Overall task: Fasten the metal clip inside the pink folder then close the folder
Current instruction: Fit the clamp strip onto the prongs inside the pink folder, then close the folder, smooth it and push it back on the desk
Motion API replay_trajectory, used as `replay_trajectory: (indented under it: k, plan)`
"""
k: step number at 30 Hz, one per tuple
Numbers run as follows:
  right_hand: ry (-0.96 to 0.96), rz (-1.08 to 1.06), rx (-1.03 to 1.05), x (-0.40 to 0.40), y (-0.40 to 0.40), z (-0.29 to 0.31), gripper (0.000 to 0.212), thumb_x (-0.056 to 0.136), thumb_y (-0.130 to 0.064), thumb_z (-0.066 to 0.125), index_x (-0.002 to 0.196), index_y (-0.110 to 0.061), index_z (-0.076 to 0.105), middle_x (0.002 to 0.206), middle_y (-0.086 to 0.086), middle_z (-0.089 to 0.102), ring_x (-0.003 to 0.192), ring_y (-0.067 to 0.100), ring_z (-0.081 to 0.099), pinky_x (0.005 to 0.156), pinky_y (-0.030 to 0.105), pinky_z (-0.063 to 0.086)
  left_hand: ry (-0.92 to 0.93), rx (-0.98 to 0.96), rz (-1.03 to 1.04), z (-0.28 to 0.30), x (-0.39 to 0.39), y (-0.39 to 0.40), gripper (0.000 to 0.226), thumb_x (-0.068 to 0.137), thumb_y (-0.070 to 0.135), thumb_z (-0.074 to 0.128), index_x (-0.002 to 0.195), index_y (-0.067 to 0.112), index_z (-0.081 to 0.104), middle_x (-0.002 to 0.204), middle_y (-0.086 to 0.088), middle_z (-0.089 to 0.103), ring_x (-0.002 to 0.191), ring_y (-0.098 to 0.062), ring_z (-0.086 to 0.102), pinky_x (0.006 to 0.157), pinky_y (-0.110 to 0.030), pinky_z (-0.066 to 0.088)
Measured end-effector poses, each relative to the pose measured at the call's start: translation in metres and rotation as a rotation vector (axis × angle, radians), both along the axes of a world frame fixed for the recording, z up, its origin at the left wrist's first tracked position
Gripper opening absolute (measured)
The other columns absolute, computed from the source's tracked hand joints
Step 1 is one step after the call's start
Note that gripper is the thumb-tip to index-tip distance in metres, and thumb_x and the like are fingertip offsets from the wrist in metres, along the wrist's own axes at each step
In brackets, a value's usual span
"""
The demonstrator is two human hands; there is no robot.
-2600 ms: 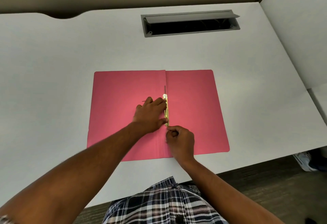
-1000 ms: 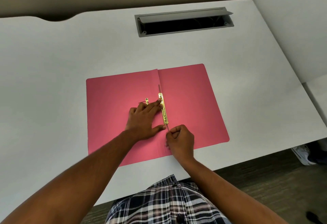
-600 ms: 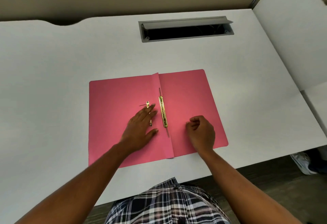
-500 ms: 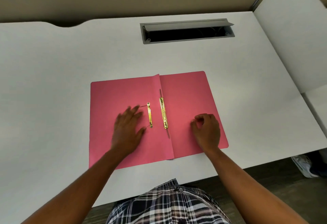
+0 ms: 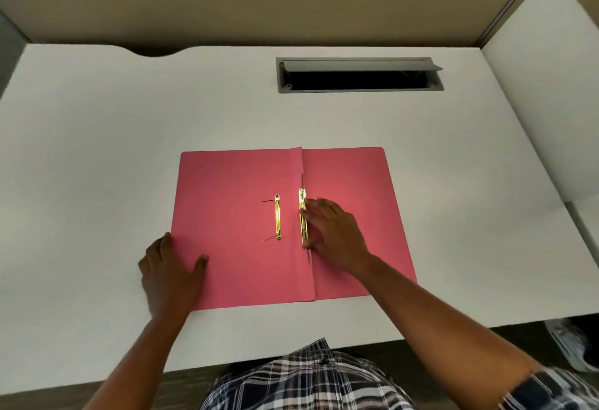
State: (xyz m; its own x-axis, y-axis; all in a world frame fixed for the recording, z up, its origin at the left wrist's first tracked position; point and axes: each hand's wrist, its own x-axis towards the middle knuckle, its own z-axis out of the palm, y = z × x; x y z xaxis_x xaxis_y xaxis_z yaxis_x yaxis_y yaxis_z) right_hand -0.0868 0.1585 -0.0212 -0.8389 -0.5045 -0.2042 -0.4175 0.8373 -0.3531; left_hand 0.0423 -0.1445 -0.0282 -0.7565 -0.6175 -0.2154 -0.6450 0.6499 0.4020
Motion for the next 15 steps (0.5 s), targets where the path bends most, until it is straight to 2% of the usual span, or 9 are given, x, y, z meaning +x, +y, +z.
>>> replay_trajectory:
  k: [5, 9, 12, 15]
  plan:
    - [0.014, 0.144, 0.130, -0.021, 0.003, -0.003, 0.090, 0.083, -0.061, 0.071, 0.159, -0.032, 0.032, 0.173, -0.008, 0.016, 0.161, 0.019, 0.006, 0.119, 0.052, 0.028, -0.028, 0.112, 0.119, 0.005, -0.010, -0.005, 0.086, 0.079, 0.038, 0.079, 0.147, 0.010, 0.035, 0.139, -0.022, 0.044, 0.129, -0.044, 0.039, 0.101, -0.061, 0.042]
    - [-0.022, 0.193, 0.131, -0.032, 0.001, 0.000, 0.094, 0.080, -0.061, 0.074, 0.158, -0.031, 0.033, 0.173, -0.008, 0.018, 0.161, 0.016, 0.006, 0.122, 0.050, 0.024, 0.035, 0.297, 0.261, 0.006, -0.015, -0.020, 0.073, 0.079, 0.040, 0.079, 0.140, 0.013, 0.047, 0.132, -0.019, 0.058, 0.121, -0.040, 0.054, 0.104, -0.053, 0.043]
    - [-0.031, 0.204, 0.124, -0.038, 0.001, 0.003, 0.095, 0.076, -0.063, 0.078, 0.155, -0.032, 0.036, 0.171, -0.008, 0.024, 0.160, 0.016, 0.012, 0.121, 0.049, 0.025, 0.096, 0.467, 0.324, 0.015, -0.015, -0.026, 0.049, 0.084, 0.042, 0.073, 0.123, 0.017, 0.058, 0.121, -0.014, 0.066, 0.099, -0.032, 0.065, 0.090, -0.050, 0.053]
    - [-0.036, 0.202, 0.111, -0.038, 0.003, 0.002, 0.094, 0.076, -0.064, 0.076, 0.155, -0.034, 0.035, 0.170, -0.009, 0.026, 0.159, 0.017, 0.016, 0.120, 0.050, 0.027, 0.215, 0.655, 0.349, 0.035, -0.016, -0.033, 0.023, 0.094, 0.038, 0.063, 0.109, 0.020, 0.062, 0.111, -0.012, 0.068, 0.087, -0.026, 0.064, 0.072, -0.039, 0.052]
